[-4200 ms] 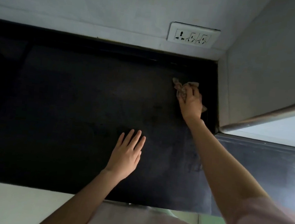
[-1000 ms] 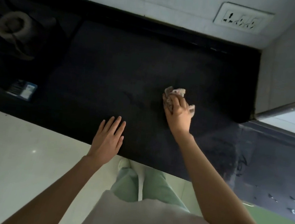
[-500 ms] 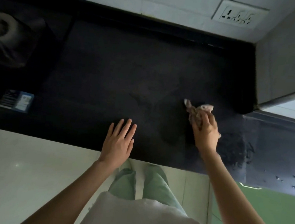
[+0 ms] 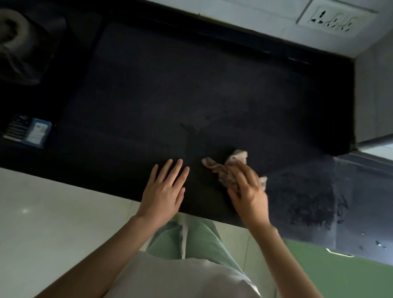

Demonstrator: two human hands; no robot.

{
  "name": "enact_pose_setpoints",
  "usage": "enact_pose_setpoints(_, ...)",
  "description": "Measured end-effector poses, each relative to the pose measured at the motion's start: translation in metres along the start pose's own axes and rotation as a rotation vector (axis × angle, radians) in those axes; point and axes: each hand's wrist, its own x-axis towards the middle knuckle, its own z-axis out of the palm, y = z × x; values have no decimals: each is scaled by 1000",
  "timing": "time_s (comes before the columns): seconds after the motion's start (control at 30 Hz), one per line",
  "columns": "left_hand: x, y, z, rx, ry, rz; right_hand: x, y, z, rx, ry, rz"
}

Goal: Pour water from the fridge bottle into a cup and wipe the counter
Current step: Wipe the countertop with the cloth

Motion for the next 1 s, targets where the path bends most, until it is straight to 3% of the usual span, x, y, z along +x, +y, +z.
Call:
enact_pose_setpoints(0.2,0,4,-1,4,-25,-36,121,67,-10,8,105,250)
enact_pose_setpoints(0.33,-1,5,1,41,-29,-37,184,31,20,-35,40,161)
enact_pose_setpoints(0.5,1,6,-3,74,-79,-59,131,-21,38,42,-128,-175)
enact_pose_setpoints(0.6,1,6,-5,79,-94,-61,72,-9,26,94,-201,-240)
enact_pose_setpoints(0.7,1,6,-6,72,-99,-61,43,26,-3,98,-181,-215)
enact_pose_setpoints(0.83,0,8,-4,73,-88,-73,77,71,-22,85,-83,8)
enact_pose_setpoints(0.9,-1,8,-2,72,-80,-70,102,68,-16,74,-41,81)
enact_pose_setpoints(1.0,-1,7,-3,71,-81,-64,115,41,4,67,-29,23)
